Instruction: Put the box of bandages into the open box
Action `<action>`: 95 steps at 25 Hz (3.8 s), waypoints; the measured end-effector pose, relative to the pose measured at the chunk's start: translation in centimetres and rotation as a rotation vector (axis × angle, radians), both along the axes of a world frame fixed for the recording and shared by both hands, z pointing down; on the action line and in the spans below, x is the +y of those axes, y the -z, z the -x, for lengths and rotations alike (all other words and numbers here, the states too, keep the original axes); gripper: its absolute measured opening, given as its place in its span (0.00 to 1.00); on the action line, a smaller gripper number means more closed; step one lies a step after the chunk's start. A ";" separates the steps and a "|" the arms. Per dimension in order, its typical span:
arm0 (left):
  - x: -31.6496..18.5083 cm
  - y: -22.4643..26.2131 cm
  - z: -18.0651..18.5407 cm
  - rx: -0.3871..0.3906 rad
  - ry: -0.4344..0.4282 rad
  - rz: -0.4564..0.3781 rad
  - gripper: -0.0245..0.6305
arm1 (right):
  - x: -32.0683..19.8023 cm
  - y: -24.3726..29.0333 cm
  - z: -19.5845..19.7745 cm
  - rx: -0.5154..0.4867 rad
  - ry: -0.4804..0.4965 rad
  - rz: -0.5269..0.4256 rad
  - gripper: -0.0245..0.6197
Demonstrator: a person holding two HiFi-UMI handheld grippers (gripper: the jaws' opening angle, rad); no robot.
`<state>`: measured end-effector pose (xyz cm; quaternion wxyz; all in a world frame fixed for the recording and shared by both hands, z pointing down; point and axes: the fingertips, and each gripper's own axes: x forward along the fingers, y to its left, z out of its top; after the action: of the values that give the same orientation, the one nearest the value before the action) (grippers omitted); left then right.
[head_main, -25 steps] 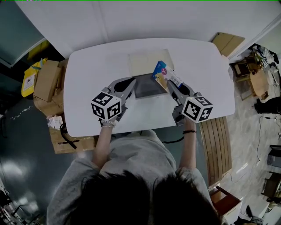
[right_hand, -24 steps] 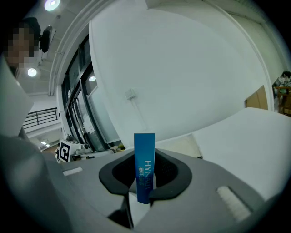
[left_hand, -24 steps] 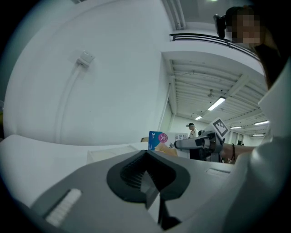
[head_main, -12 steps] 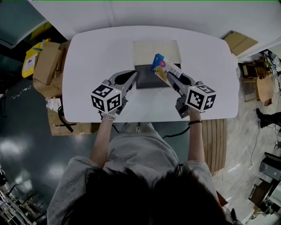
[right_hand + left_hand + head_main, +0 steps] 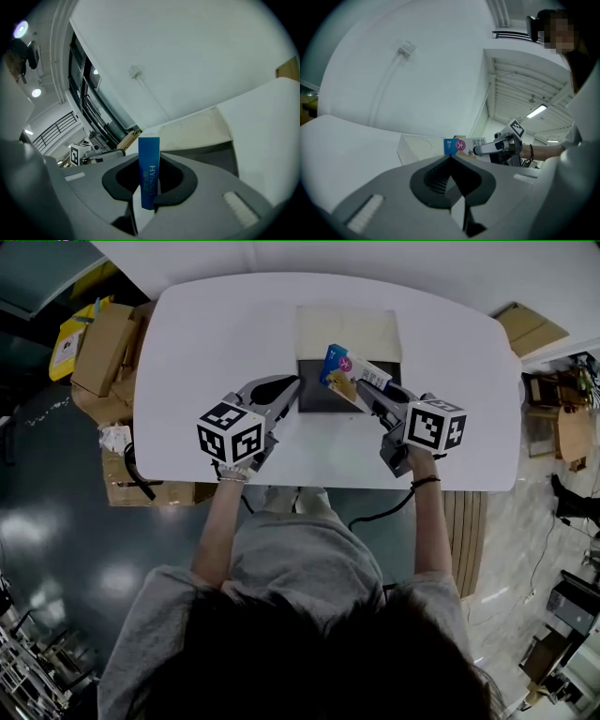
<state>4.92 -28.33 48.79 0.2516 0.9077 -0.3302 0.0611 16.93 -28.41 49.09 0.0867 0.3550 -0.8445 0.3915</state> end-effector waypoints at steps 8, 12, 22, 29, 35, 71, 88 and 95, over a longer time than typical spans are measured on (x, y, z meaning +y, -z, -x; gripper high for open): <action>0.4 -1.3 -0.5 0.003 -0.007 0.037 0.03 | 0.2 -2.2 0.5 -0.050 0.042 0.109 0.17; 0.7 -1.8 -0.6 0.001 -0.011 0.048 0.03 | 0.2 -2.9 0.8 -0.060 0.064 0.162 0.17; 1.1 -2.7 -0.9 -0.008 -0.025 0.074 0.03 | 0.0 -4.5 1.2 -0.061 0.113 0.324 0.17; 1.4 -3.4 -1.0 -0.010 -0.035 0.095 0.03 | -0.6 -6.0 1.2 -0.053 0.123 0.469 0.17; 1.5 -3.3 -1.3 -0.008 -0.037 0.098 0.03 | -0.7 -6.9 1.3 -0.027 0.149 0.538 0.17; 1.6 -2.9 -1.9 0.035 -0.022 0.100 0.03 | -1.8 -9.6 0.6 0.146 0.085 0.592 0.33; 1.8 -2.5 -1.0 0.054 -0.004 0.091 0.03 | -2.7 -9.7 -1.2 0.373 0.066 0.522 0.34; 2.0 -2.4 -1.1 0.059 -0.011 0.091 0.03 | -2.6 -10.1 -1.9 0.448 0.058 0.512 0.37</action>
<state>6.04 -26.30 51.17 0.3019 0.8985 -0.3146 0.0508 18.87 -30.97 59.21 0.3675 0.3747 -0.6886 0.5004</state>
